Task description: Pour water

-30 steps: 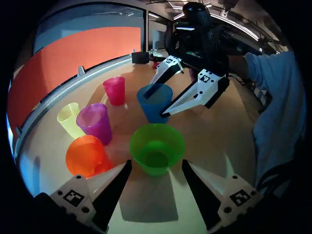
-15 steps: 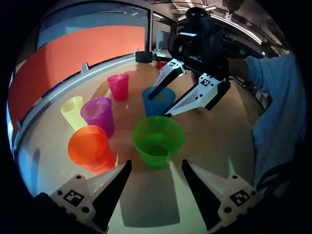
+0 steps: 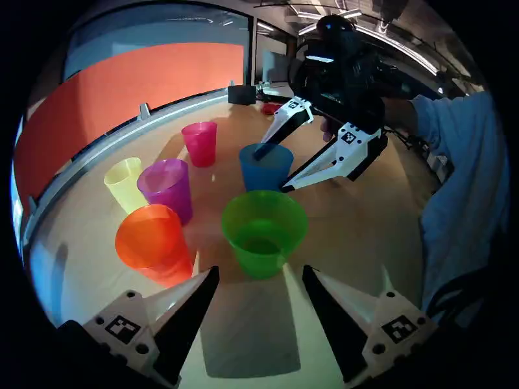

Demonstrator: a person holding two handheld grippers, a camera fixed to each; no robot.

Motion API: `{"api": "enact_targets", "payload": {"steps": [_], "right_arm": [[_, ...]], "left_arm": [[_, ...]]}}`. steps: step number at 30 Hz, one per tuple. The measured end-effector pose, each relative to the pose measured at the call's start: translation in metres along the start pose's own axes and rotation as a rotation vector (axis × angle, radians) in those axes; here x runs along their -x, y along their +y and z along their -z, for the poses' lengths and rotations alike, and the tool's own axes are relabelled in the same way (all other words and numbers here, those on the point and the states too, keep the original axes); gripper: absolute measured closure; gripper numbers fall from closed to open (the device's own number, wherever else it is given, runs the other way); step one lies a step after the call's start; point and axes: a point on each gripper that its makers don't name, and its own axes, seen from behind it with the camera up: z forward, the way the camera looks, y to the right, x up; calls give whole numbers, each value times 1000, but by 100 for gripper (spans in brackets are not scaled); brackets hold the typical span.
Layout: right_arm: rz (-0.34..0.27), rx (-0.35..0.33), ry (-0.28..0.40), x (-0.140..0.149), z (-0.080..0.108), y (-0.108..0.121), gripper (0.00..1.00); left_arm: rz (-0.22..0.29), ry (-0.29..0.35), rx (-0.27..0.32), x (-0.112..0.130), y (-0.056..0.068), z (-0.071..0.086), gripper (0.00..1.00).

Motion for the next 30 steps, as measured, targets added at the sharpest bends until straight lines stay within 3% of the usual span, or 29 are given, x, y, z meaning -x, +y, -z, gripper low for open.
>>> {"api": "enact_targets", "payload": {"steps": [14, 30], "right_arm": [[-14, 71, -2, 19, 28, 4, 0], [-60, 153, 40, 28, 55, 6, 0]], "left_arm": [[53, 34, -72, 5, -11, 22, 4], [138, 83, -218, 13, -42, 52, 4]]}}
